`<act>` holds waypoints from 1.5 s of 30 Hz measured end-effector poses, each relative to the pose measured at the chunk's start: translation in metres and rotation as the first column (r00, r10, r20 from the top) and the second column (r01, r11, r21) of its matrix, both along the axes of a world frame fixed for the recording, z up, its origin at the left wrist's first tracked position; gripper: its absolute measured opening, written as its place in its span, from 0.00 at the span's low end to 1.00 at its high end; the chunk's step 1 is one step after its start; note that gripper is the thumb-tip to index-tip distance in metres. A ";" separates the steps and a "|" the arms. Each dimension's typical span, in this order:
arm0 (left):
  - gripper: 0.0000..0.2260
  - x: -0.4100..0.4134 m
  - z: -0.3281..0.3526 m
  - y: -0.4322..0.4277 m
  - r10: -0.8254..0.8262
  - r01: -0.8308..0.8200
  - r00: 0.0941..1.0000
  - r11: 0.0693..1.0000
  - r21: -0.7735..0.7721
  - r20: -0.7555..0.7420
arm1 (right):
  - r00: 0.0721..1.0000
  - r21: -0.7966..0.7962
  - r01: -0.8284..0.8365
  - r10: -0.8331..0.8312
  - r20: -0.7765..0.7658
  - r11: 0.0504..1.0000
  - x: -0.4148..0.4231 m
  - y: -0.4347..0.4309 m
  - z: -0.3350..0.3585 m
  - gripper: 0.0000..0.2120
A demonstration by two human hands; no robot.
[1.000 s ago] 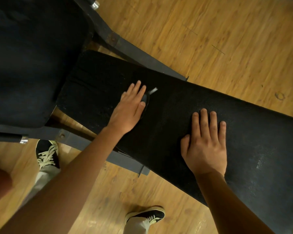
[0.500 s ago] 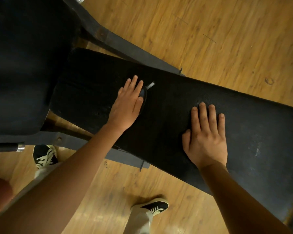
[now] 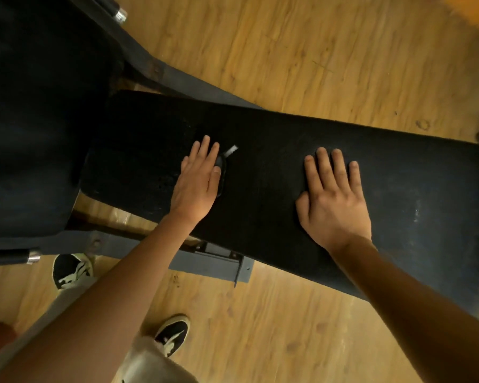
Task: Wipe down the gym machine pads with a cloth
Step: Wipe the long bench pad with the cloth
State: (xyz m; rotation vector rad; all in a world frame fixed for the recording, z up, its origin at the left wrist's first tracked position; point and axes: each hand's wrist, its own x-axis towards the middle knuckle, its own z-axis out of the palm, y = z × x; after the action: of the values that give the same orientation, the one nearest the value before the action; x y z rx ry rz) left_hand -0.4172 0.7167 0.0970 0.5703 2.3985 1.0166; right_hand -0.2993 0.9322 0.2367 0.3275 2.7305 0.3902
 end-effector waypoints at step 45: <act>0.23 -0.060 -0.014 0.037 0.030 -0.020 0.983 0.998 0.056 -0.183 | 0.988 0.068 0.116 -0.108 -0.113 0.991 -0.033 -0.081 -0.059 0.32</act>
State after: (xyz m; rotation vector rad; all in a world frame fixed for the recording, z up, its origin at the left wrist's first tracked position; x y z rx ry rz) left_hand -0.4771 0.7539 0.0834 0.6823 2.5502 1.0851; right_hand -0.3323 0.8514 0.1773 0.5340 2.7917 0.4562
